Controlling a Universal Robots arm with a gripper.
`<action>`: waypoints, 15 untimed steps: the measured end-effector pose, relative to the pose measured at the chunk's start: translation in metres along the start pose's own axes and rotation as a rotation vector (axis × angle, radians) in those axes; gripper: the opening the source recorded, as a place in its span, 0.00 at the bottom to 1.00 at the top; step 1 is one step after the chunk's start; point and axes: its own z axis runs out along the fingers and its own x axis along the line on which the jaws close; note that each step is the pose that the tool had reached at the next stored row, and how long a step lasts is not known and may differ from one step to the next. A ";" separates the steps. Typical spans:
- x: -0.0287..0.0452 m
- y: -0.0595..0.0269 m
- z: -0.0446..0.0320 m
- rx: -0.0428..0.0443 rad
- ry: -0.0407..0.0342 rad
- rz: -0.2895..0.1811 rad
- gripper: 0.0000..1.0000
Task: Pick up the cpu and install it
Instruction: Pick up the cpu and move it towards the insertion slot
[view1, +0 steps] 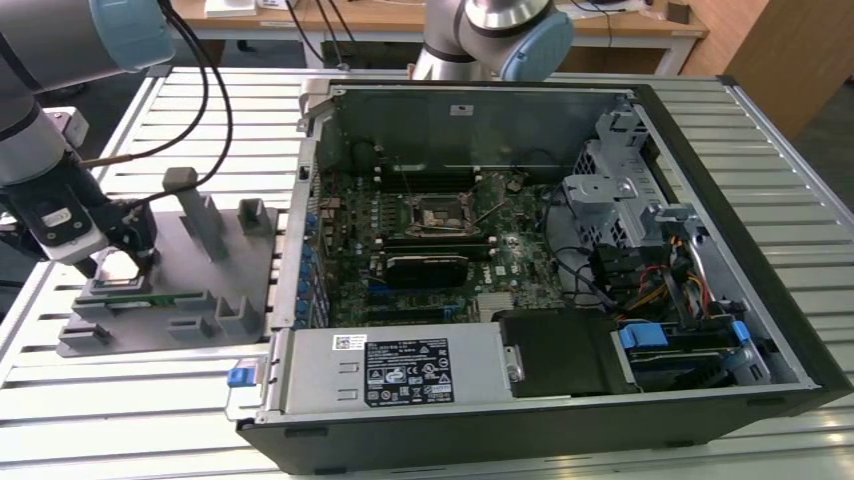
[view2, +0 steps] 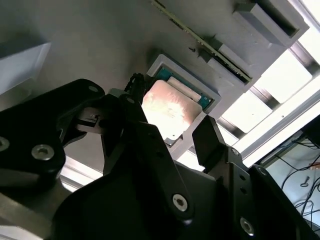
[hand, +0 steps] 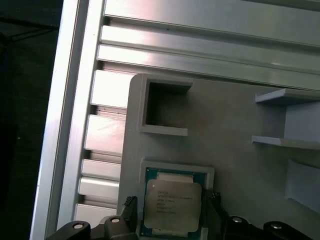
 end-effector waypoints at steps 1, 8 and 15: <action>0.0000 0.0000 0.0000 -0.0002 0.0001 0.004 0.65; 0.0000 0.0001 0.0001 -0.0328 -0.0040 0.021 0.65; 0.0001 -0.0005 0.0001 -0.0281 -0.0037 0.036 0.65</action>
